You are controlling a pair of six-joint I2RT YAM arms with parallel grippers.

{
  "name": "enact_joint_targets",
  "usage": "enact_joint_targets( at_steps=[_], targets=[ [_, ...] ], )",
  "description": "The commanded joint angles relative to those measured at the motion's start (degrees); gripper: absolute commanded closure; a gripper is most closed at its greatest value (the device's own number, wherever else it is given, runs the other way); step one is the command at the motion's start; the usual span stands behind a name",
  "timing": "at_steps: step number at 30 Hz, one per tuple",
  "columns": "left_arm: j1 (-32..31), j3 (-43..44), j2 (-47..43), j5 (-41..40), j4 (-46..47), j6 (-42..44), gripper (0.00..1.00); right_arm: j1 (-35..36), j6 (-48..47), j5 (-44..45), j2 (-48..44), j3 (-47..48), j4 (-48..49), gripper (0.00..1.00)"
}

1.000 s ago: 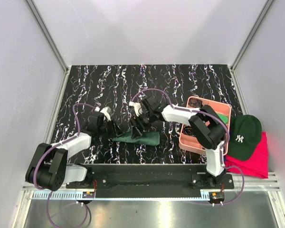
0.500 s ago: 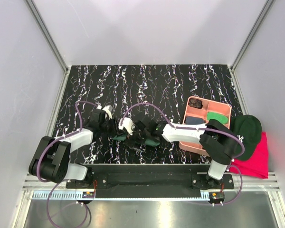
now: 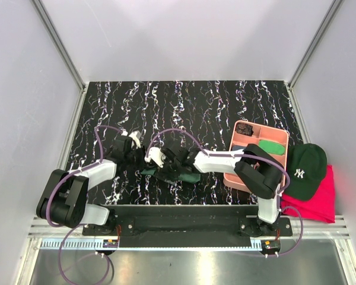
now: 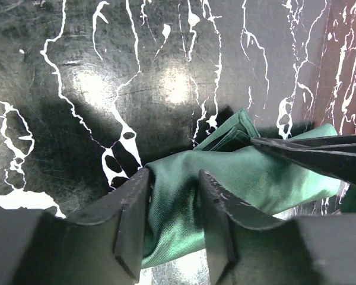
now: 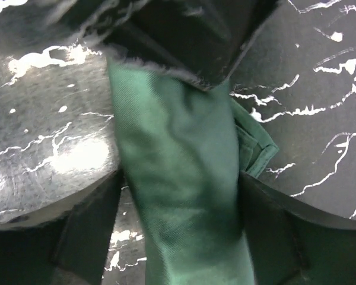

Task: Fold the napkin, place the utensils inside, and roll it up
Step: Roll the napkin with the utensil

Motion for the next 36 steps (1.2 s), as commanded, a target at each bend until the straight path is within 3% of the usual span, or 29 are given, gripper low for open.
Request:
enact_joint_targets(
  at_steps=[1, 3, 6, 11, 18, 23, 30, 36],
  targets=[
    [0.1, 2.3, -0.4, 1.6, 0.6, 0.6, 0.53, -2.5, 2.4, -0.3, 2.8, 4.1, -6.1, 0.23],
    [0.1, 2.6, -1.0, 1.3, 0.3, 0.4, 0.41, -4.0, 4.3, -1.9, 3.1, 4.5, -7.9, 0.35],
    [0.1, 3.0, -3.3, -0.4, -0.7, -0.1, 0.29, -6.0, 6.9, -5.9, 3.3, 4.7, -10.2, 0.44],
    [0.1, 2.6, -9.0, -4.0, -2.0, -0.3, 0.18, -9.4, 11.7, -16.9, 5.2, 5.2, -13.1, 0.49],
    [0.1, -0.6, -13.2, -4.1, -1.1, -0.7, 0.17, -12.5, 18.6, -22.6, 7.5, 6.2, -13.0, 0.52],
    [0.1, -2.2, -11.8, -2.7, 1.9, -1.2, 0.17, -12.6, 24.1, -20.1, 7.5, 6.7, -12.8, 0.51],
    [0.1, -4.1, -12.2, -4.5, 3.5, -3.7, 0.17, -12.6, 33.1, -10.2, 5.8, 4.4, -11.2, 0.51],
    [0.1, -5.4, -10.8, -2.8, 8.8, -4.5, 0.17, -12.6, 35.6, -14.9, 5.4, 1.5, -6.8, 0.51]
  ],
)
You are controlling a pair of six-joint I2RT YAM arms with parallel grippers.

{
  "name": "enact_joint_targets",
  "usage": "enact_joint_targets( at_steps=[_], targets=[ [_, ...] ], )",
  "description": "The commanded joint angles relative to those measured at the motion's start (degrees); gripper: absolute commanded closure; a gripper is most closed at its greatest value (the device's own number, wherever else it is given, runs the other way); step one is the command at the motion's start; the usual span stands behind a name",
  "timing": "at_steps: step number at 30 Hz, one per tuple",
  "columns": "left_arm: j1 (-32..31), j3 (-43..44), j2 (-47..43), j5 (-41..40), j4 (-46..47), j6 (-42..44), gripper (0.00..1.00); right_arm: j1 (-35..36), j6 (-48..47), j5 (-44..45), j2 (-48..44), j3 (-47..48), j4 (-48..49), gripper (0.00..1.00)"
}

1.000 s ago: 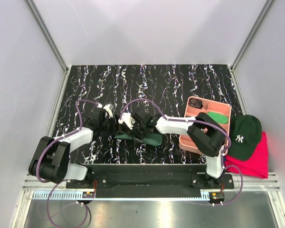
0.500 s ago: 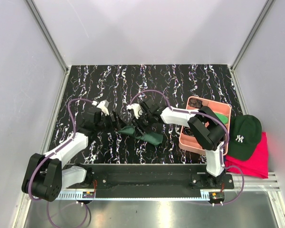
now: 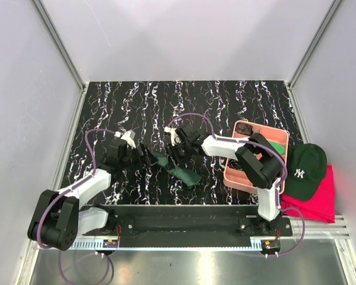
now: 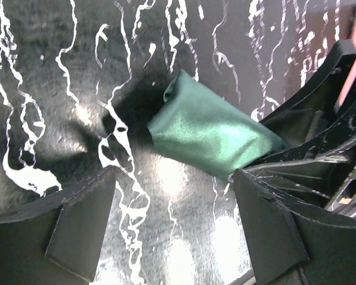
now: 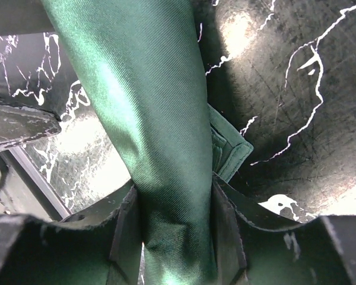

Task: Fold the napkin, place the utensils inside, and roll it up
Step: Roll the napkin with the utensil

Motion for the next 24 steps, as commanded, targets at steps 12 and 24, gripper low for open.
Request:
enact_joint_targets(
  at_steps=[12, 24],
  targets=[
    [0.1, -1.9, 0.6, -0.9, 10.3, -0.9, 0.20, 0.2, 6.6, 8.9, 2.0, -3.9, -0.3, 0.49],
    [0.1, -1.2, -1.1, -2.4, 7.3, -3.3, 0.19, -1.9, 17.8, 39.0, 5.5, 0.5, -4.6, 0.48]
  ],
)
